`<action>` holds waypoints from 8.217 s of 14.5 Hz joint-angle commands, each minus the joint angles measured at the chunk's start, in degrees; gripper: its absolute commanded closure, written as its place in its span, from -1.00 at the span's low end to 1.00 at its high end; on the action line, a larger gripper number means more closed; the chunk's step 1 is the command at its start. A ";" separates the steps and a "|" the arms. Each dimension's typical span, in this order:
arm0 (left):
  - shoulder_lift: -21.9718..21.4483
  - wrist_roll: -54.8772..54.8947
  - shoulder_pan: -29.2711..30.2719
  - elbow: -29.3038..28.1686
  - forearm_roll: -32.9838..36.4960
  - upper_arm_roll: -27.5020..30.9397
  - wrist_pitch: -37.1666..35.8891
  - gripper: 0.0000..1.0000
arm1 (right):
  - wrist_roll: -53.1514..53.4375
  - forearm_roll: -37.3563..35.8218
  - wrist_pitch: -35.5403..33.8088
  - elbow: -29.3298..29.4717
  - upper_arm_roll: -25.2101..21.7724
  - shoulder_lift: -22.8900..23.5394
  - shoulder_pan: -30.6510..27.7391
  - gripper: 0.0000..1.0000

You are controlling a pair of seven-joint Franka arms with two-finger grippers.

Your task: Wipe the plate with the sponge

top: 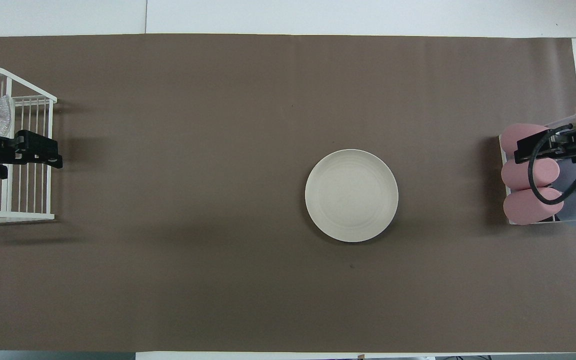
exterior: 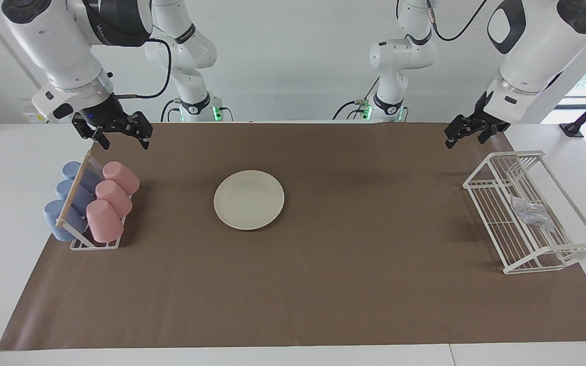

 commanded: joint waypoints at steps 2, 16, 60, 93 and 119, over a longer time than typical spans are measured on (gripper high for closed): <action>-1.71 0.21 0.42 -1.91 -0.67 -0.01 1.21 -1.00 | -1.27 0.63 -0.52 0.74 0.45 0.16 -0.53 -1.00; -0.40 -2.51 -1.33 -2.95 12.14 -0.36 5.68 -1.00 | -1.09 0.54 -0.52 0.74 0.72 0.16 -0.44 -1.00; 17.89 -27.75 -1.95 -4.63 62.70 -0.62 22.40 1.00 | -0.65 0.45 -1.13 -0.49 0.89 -0.90 0.88 -1.00; -9.79 23.73 -4.14 -39.59 -78.61 -1.06 12.82 1.00 | 67.84 17.74 -7.12 -0.58 12.84 -2.83 0.97 -1.00; -11.20 34.49 -17.86 -46.03 -96.82 -1.50 23.63 1.00 | 108.61 25.59 28.04 -19.37 21.55 -6.51 14.94 -1.00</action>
